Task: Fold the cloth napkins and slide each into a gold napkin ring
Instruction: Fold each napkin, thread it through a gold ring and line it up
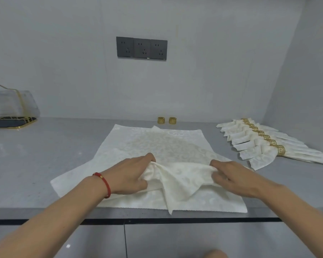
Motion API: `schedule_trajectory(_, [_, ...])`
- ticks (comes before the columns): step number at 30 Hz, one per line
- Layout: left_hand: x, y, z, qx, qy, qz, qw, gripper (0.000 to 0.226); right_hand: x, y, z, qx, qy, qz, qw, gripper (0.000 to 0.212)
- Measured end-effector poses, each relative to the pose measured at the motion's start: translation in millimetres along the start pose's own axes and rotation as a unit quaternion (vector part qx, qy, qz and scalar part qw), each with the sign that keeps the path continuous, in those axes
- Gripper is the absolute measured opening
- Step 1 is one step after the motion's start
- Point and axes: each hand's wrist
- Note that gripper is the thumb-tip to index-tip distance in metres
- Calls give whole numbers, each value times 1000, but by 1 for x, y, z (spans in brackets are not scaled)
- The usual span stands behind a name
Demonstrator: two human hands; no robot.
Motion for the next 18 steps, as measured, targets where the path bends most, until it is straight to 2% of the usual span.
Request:
schedule_trajectory(3, [-7,15,-6,-17,112,28,993,30,0,23,15,-2,-2,-8,1000,26])
schedule_trajectory(6, [-11,16,2,-54,211,-24,976,18,-1,25,29,9,5,4,1000,42])
schedule_trajectory(10, [-12,3,17,-81,238,-56,966,33,2,7,46,-25,15,-13,999,68])
schedule_trajectory(13, [-13,-14,38,-141,257,-44,955,39,10,-14,51,-58,-38,27,997,76])
schedule_trajectory(16, [-15,-33,61,-138,248,-62,957,29,18,-28,63,-56,-149,62,985,72])
schedule_trajectory(18, [-16,-49,76,-134,217,-58,965,21,23,-42,73,-44,-208,79,974,83])
Point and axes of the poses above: each hand's wrist, its own y-axis away from the middle knuckle, its own x-axis out of the palm, z = x × y, and after that the axes turned 15 degrees about x, right-handed
